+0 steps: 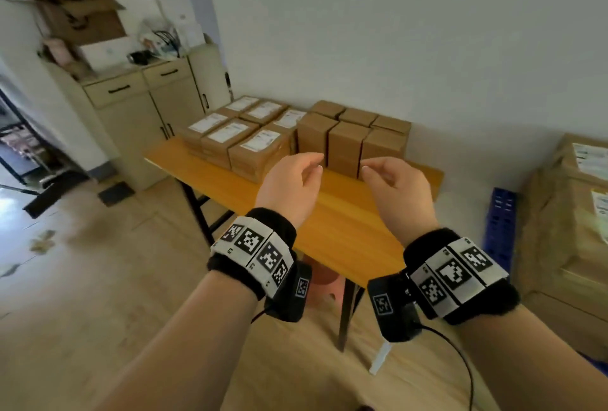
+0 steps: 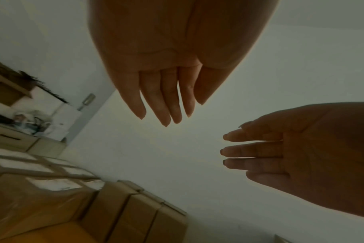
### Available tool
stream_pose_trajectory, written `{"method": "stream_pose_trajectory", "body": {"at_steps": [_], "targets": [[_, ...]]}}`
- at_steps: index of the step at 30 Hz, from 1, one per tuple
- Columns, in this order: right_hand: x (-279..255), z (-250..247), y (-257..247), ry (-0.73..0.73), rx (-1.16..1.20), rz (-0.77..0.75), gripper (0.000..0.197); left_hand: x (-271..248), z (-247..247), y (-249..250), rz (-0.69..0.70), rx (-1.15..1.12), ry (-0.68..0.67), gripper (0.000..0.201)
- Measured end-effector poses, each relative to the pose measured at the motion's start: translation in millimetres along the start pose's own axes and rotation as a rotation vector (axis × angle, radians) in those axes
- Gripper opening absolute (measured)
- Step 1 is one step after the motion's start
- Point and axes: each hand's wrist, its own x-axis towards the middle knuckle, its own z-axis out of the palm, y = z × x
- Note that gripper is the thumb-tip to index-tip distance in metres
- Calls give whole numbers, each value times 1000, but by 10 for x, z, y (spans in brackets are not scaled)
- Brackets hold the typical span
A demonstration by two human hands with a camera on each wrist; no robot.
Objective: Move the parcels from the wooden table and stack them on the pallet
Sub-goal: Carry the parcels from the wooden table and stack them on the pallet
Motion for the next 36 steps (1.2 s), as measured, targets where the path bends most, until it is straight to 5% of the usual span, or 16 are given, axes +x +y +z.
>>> {"method": "stream_pose_trajectory", "body": {"at_steps": [19,28,36], "targets": [[2414,1929,443,-163,152,204,29,2254,-179,-1774,-329,37,-27,35],[2930,2887,691,-192,4,377,41,3028,-223,-2798,-379,96,-233,40],[3088,3869,768,-188,-138,747,47,3647,-129,-3649,-284,160,-543,43]]}}
